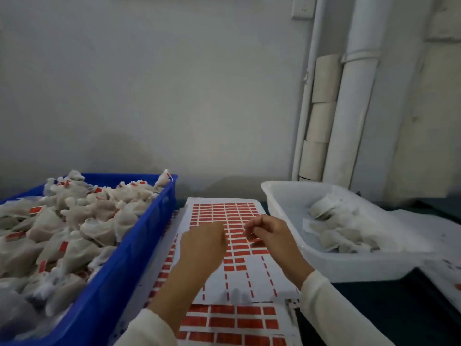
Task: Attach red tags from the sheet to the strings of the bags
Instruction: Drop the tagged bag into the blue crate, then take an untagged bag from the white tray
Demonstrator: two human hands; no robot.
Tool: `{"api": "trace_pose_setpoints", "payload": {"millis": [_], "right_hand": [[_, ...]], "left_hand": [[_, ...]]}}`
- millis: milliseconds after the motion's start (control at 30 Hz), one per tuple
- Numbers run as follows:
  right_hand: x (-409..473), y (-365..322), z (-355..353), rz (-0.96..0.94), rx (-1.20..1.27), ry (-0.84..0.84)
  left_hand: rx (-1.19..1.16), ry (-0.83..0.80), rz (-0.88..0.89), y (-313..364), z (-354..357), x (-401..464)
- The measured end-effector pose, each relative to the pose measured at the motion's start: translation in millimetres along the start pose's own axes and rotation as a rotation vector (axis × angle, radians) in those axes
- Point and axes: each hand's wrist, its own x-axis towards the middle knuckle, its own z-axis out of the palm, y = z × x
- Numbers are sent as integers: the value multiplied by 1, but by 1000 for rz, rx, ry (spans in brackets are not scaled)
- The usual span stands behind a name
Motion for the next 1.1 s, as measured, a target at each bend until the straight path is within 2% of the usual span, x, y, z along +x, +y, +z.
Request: {"api": "trace_pose_setpoints", "payload": {"millis": [133,267,400,500,567,667,733,1100], "right_hand": [[5,0,-32,12,-75,7],[30,1,-78,22,-82,105],[75,22,-127,140,-135,223],[105,53,-149,272,-307,269],[118,74,-152,322,-528,162],[130,105,-147,377,-1014,-92],[137,118,-140,396,-1225,-215],[172,166,-128,337,-1411,-201]], "left_hand": [[-120,-40,-26,-10,55,19],[-233,-76,-90,-24,87,32],[-290,-92,-89,-35,103,41],[-301,-118,-65,-39,108,47],[-302,-133,-59,-41,109,50],[-307,-131,-56,-44,115,54],[-323,-128,-57,-46,118,55],[-324,-103,-38,-53,129,63]]}}
